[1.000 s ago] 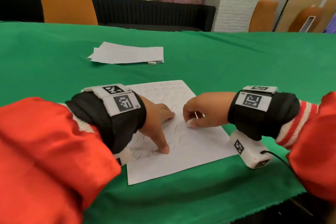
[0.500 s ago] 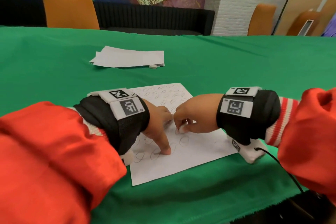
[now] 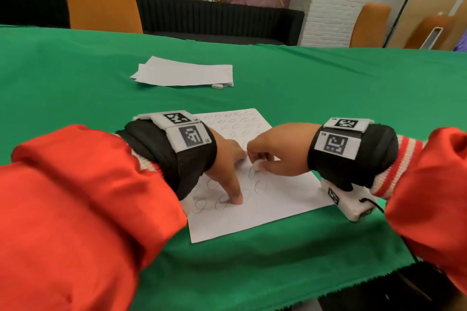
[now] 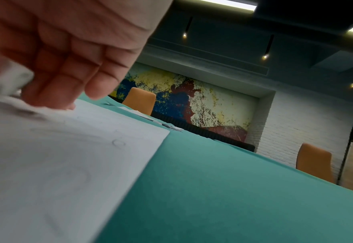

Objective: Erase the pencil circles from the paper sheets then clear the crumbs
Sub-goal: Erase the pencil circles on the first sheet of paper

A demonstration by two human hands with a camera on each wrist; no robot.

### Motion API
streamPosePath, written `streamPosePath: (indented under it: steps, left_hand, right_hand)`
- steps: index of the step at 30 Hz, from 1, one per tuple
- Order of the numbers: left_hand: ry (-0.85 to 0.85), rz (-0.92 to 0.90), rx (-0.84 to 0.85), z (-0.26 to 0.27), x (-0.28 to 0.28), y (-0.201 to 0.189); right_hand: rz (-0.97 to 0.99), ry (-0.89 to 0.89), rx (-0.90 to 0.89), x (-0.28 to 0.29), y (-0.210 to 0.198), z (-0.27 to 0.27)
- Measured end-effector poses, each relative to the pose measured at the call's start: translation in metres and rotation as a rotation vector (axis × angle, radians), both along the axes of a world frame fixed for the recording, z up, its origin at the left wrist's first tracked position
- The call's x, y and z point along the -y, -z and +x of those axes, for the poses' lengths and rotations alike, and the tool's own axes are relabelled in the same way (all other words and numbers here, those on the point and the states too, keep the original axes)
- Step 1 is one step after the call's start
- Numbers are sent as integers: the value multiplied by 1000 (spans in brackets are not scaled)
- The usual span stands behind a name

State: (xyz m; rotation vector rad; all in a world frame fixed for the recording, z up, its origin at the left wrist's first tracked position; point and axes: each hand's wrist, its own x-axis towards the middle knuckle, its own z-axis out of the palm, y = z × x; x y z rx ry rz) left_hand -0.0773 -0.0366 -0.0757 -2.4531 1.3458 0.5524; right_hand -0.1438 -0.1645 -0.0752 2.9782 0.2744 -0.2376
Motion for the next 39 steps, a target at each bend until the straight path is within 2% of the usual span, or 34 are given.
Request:
streamPosePath:
  steps: [3,7,16,22,27,30,35,39]
  left_hand:
    - [-1,0,5,-1,0,0]
    - [4,6,24,-1,0,-1]
    - [16,15,17,-1,0,0]
    - [26,29,16,-1,-1,-1]
    - [29,20,9,-2,-1,-1]
    - [16,-3,-29,-2,-2,0]
    - [16,2,-1,-4,-2,0]
    - [6,1,-19,-4,-2,-1]
  right_hand:
    - [114,-15,4,6,-5,-4]
    - [34,4,-107,8,-12,-5]
    - [57,56,-85,-5,-2,3]
    - [52,47,-137,-14,0,-5]
    - [22,72,-73,-17,0,-4]
    - [35,27,-124,-23,1,-9]
    - [28,97,-81,-20,-1,-6]
    - [62,71,-130,-21,0,-10]
